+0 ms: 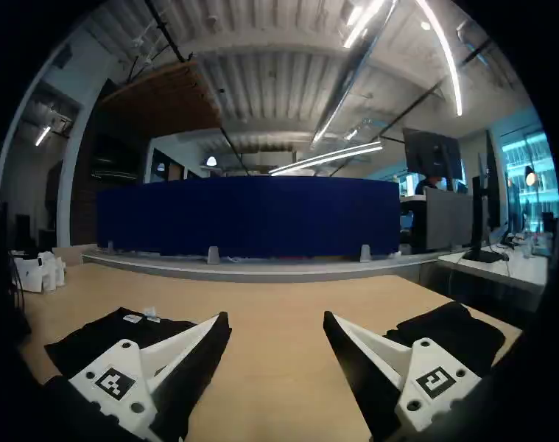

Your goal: Fold towel

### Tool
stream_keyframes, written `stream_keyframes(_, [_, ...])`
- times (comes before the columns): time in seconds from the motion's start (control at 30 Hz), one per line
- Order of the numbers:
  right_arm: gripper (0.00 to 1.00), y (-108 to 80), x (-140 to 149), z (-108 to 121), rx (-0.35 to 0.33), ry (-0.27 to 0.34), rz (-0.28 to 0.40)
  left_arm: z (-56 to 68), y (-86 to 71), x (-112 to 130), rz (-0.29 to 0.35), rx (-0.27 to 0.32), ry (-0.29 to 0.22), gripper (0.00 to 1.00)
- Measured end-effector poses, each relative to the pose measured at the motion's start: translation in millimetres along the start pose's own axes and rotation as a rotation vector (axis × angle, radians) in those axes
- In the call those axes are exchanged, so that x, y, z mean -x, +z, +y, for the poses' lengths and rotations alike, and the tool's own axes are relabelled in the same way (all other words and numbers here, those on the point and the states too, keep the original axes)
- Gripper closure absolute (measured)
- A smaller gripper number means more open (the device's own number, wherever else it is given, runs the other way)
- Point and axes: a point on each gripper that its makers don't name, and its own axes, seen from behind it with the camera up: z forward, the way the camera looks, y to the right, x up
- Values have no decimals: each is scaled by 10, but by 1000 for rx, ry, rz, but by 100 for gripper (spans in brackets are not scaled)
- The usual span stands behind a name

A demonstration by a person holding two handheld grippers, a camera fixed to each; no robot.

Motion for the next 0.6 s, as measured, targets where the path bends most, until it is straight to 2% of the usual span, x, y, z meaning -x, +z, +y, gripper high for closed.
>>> stream_keyframes(0.17, [0, 8, -57, 38, 10, -5, -2, -7, 9, -22, -2, -2, -4, 14])
stream_keyframes(0.27, [0, -8, -314, 66, 19, -14, 23, -43, 8, -203, 13, -3, -5, 14])
stream_keyframes(0.37, [0, -25, -570, 60, 20, -26, 28, -75, -13, -508, 37, -12, -14, 14])
stream_keyframes(0.6, [0, -76, -1258, 5, 19, -30, 19, -34, -56, -1342, 37, 5, -19, 14])
